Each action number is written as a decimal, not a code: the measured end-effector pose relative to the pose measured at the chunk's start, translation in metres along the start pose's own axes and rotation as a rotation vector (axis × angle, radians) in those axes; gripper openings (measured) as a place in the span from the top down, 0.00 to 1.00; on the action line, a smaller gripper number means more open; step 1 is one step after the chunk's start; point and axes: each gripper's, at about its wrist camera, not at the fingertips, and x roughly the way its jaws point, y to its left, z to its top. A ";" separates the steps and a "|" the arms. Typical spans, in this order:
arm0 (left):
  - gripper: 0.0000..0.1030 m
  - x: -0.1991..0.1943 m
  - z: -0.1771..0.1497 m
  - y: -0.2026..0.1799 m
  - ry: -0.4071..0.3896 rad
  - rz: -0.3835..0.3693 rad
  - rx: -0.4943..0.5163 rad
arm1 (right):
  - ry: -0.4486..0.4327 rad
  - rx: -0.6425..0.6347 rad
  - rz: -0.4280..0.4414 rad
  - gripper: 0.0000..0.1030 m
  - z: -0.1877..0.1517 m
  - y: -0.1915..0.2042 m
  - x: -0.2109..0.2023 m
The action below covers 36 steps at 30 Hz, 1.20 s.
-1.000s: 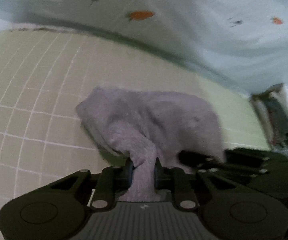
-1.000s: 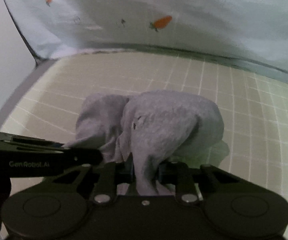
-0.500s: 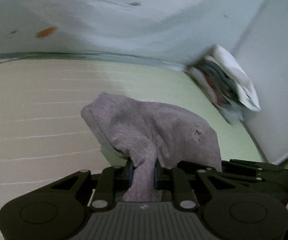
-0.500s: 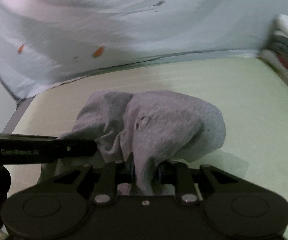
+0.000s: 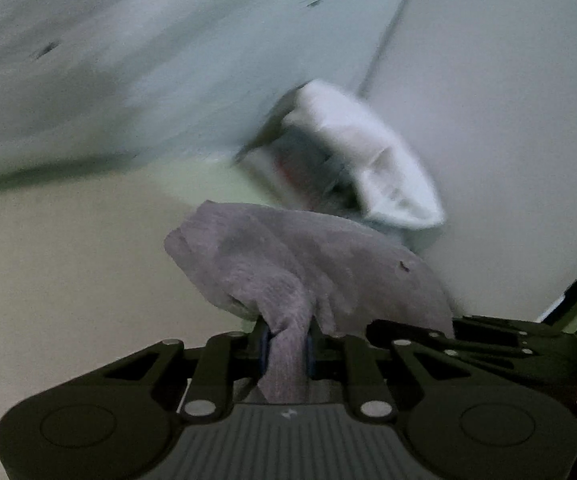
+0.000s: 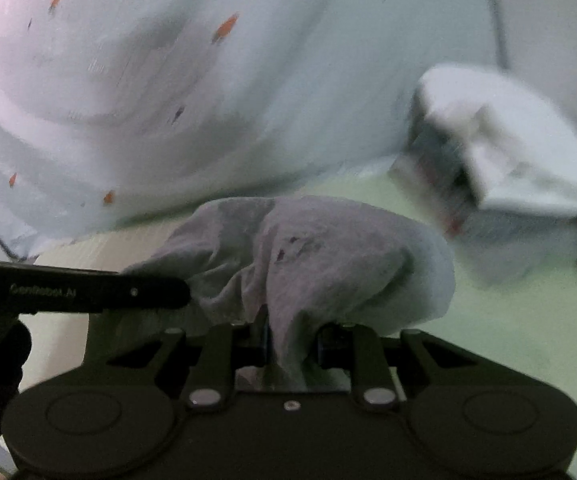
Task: Fold clothes
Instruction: 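Place the folded sweatpants on top of the clothes stack and open both grippers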
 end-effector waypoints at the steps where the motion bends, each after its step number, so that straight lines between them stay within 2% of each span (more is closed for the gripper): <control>1: 0.83 0.012 0.014 -0.016 -0.021 -0.013 0.014 | -0.023 -0.010 -0.005 0.80 0.015 -0.021 -0.007; 7: 0.83 0.065 0.104 -0.095 -0.191 -0.118 0.109 | -0.179 -0.092 -0.024 0.80 0.119 -0.125 -0.036; 11: 0.83 0.113 0.169 -0.120 -0.271 -0.165 0.149 | -0.279 -0.178 -0.054 0.80 0.184 -0.178 -0.025; 14: 0.82 0.165 0.213 -0.125 -0.288 -0.150 0.176 | -0.309 -0.195 -0.084 0.78 0.220 -0.214 0.010; 15: 0.79 0.184 0.221 -0.122 -0.277 -0.120 0.175 | -0.307 -0.206 -0.103 0.75 0.229 -0.225 0.027; 16: 0.76 0.204 0.227 -0.117 -0.259 -0.080 0.169 | -0.305 -0.226 -0.132 0.67 0.235 -0.235 0.046; 19: 0.70 0.259 0.241 -0.099 -0.199 0.043 0.148 | -0.280 -0.309 -0.275 0.44 0.233 -0.251 0.109; 20: 0.70 0.274 0.240 -0.088 -0.171 0.087 0.137 | -0.278 -0.316 -0.324 0.43 0.229 -0.253 0.125; 21: 0.68 0.284 0.238 -0.080 -0.153 0.106 0.133 | -0.292 -0.317 -0.364 0.40 0.224 -0.253 0.135; 22: 0.66 0.291 0.235 -0.073 -0.140 0.113 0.133 | -0.319 -0.315 -0.402 0.30 0.219 -0.251 0.141; 24: 0.50 0.303 0.229 -0.063 -0.123 0.121 0.133 | -0.409 -0.308 -0.464 0.15 0.209 -0.242 0.139; 25: 0.48 0.304 0.227 -0.061 -0.127 0.117 0.132 | -0.428 -0.297 -0.461 0.12 0.205 -0.240 0.140; 29: 0.36 0.321 0.227 -0.051 -0.123 0.127 0.123 | -0.334 -0.199 -0.360 0.11 0.194 -0.248 0.166; 31: 0.34 0.327 0.224 -0.048 -0.112 0.141 0.116 | -0.225 -0.123 -0.338 0.11 0.185 -0.258 0.189; 33: 0.25 0.324 0.217 -0.045 -0.100 0.155 0.114 | -0.234 -0.087 -0.342 0.11 0.177 -0.258 0.190; 36: 0.16 0.306 0.209 -0.047 -0.133 0.176 0.132 | -0.246 -0.077 -0.373 0.07 0.174 -0.247 0.175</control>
